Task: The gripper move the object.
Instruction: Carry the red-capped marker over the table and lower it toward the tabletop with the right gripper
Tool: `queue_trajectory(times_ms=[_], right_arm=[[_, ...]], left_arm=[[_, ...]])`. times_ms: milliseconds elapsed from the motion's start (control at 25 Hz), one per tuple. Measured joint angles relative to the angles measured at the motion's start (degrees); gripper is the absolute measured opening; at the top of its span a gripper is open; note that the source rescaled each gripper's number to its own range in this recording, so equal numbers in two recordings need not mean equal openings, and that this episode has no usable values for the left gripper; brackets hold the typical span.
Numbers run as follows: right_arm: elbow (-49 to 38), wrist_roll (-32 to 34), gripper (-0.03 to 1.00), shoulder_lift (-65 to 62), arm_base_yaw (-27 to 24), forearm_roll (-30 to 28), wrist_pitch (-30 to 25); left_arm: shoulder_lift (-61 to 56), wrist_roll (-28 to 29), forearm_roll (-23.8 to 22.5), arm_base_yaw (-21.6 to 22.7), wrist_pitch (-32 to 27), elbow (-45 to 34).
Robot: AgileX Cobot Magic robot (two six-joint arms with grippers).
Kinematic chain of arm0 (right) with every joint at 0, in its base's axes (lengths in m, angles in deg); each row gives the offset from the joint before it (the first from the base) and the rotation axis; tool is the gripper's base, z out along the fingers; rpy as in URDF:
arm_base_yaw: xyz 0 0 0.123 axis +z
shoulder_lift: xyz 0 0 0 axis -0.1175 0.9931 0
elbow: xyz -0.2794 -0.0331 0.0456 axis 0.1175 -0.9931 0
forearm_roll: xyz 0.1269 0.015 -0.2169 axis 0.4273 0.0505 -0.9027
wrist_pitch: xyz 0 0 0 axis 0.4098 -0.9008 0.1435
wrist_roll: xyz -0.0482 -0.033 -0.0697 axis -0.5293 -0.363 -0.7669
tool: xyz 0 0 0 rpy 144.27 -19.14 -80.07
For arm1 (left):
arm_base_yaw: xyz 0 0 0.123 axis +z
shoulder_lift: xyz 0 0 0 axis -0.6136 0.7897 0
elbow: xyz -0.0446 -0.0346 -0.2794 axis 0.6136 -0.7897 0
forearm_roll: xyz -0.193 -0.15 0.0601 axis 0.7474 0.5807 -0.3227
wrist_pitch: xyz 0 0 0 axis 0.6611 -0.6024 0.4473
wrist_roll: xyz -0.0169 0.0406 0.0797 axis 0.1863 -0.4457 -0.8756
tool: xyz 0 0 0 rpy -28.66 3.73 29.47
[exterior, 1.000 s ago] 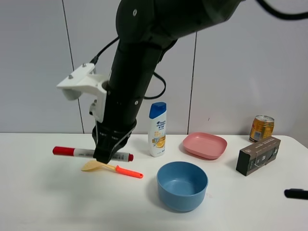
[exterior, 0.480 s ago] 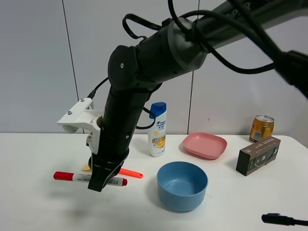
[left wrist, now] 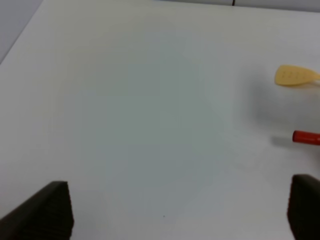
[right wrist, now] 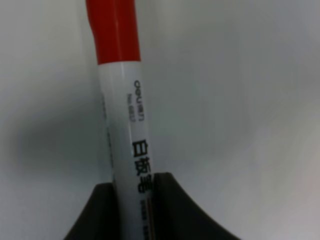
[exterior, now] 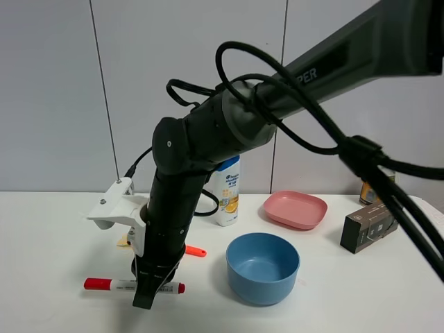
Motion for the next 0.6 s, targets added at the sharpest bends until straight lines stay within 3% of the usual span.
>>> queue_trajectory(times_ms=[600], right_arm=[[0.2, -0.1, 0.01, 2.4, 0.0, -1.6, 0.3]], left_arm=[[0.0, 0.0, 0.0, 0.0, 0.0, 0.0]])
